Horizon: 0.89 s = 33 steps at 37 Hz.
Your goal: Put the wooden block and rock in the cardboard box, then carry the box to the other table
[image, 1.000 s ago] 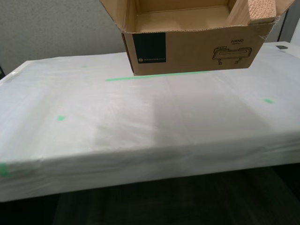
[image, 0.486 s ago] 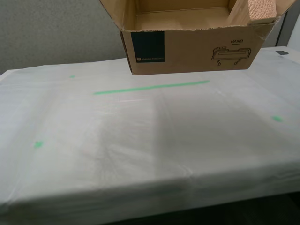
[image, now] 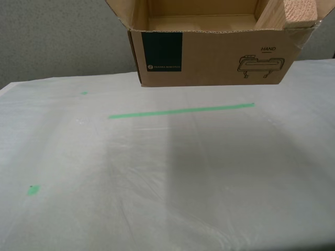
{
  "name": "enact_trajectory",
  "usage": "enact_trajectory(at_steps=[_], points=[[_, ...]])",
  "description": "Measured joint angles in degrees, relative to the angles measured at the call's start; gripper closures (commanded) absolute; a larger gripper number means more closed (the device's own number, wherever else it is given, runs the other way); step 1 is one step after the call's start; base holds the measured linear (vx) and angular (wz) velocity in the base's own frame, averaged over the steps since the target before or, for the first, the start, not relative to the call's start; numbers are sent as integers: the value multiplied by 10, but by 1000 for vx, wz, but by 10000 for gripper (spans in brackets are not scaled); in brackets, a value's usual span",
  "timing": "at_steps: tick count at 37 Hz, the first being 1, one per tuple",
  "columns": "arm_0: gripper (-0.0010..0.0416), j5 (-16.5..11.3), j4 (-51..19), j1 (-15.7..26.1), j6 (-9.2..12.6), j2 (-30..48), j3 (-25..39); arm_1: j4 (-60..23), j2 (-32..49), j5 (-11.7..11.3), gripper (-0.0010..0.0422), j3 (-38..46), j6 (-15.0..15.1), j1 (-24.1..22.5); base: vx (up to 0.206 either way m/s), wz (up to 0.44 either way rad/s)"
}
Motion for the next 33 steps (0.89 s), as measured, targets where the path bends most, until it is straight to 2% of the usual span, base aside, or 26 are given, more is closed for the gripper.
enact_trajectory(at_steps=[7, 12, 33], points=[[406, 0, 11, 0, 1, 0, 0, -2, -1, 0, 412, 0, 3, 0, 54, 196], [406, 0, 15, 1, 10, 0, 0, -1, 2, 0, 412, 1, 5, 0, 1, 114], [406, 0, 14, 1, 13, 0, 0, -2, 3, 0, 413, 0, -7, 0, -1, 5]])
